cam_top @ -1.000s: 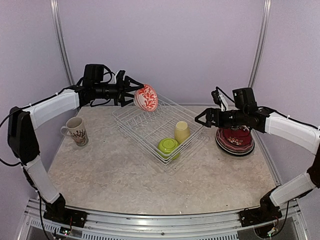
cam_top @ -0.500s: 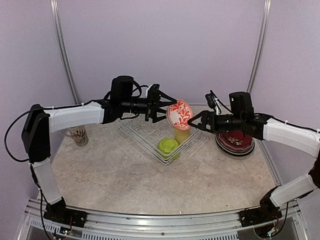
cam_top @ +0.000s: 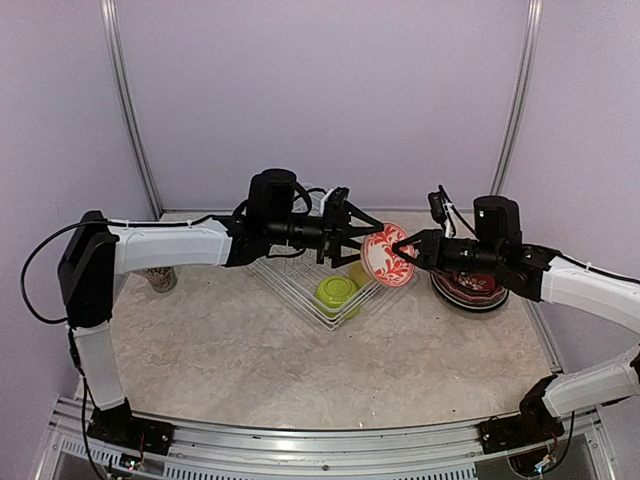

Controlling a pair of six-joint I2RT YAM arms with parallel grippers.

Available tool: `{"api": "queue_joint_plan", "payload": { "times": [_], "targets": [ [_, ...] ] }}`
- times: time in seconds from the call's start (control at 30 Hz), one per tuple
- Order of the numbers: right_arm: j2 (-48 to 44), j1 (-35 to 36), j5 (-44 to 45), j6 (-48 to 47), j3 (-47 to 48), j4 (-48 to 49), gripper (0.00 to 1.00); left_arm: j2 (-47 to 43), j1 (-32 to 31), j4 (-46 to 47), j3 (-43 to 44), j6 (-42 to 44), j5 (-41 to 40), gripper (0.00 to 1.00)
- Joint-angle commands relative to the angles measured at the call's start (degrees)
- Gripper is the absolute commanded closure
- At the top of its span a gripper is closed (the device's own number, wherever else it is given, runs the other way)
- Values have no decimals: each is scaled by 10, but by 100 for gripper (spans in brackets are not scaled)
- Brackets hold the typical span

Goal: Unload the mixed dishes from the dish rack
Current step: Pass from the left arm to the right, then place the bowl at the center of the board.

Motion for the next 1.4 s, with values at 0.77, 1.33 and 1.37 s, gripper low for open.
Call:
{"api": "queue_joint_plan", "payload": {
  "times": [0.77,1.33,1.37],
  "targets": [
    [-182,-91,228,73,-166,-282,100,-189,32,-308,-89,187,-176,1],
    [-180,-175,218,188,-219,-319,100,-170,20,-359,-51,218,-245,1],
    [-182,-175,219,189,-220,-320,100,-163,20,-362,-44,223,-247,1]
  ]
}}
